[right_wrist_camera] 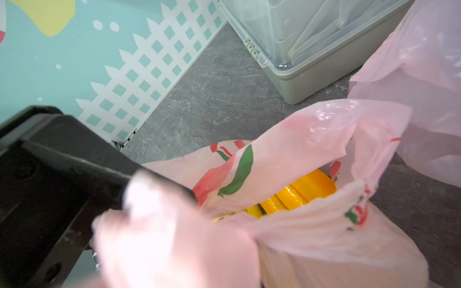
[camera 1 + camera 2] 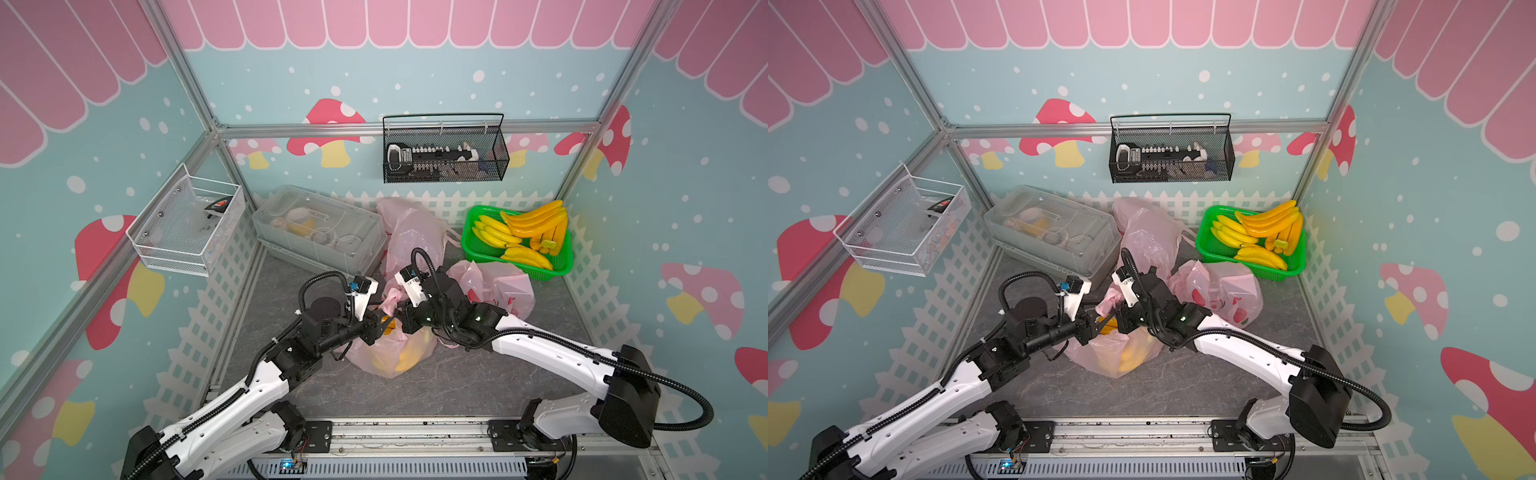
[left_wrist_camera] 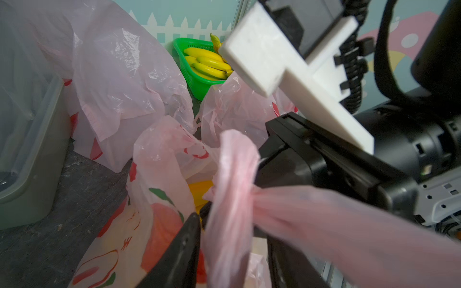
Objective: Place the banana into a plastic bag & tie a knot
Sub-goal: Cross the plastic bag at the center of the board.
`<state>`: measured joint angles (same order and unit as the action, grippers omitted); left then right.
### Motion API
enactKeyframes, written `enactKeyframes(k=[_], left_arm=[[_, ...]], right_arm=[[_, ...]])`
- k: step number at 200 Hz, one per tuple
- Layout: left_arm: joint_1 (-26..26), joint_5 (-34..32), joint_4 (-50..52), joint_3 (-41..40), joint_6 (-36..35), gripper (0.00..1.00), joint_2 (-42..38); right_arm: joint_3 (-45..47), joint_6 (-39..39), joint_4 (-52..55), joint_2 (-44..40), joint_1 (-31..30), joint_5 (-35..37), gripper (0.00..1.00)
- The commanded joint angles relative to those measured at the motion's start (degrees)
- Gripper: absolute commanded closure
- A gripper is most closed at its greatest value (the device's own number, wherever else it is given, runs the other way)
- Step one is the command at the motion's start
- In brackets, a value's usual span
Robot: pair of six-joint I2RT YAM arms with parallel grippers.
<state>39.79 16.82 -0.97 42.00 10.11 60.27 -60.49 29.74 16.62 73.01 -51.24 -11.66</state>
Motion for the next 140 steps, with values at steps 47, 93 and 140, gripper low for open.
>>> enactKeyframes(k=[47,93,140], left_arm=[[0.1,-0.3,1.2,-2.9,2.6,0.71,-6.3],[0.2,-2.8,1.3,-4.7,4.4,0.63,-8.2],[0.1,-4.3,1.9,-5.9,5.0,0.57,-10.0]], right_arm=[[0.0,0.7,-4.6,3.1,-0.6,1.1,0.99],[-0.3,2.5,-9.7,6.1,-0.6,-0.8,0.99],[0.2,3.6,-12.1,5.9,-0.6,5.7,0.99]])
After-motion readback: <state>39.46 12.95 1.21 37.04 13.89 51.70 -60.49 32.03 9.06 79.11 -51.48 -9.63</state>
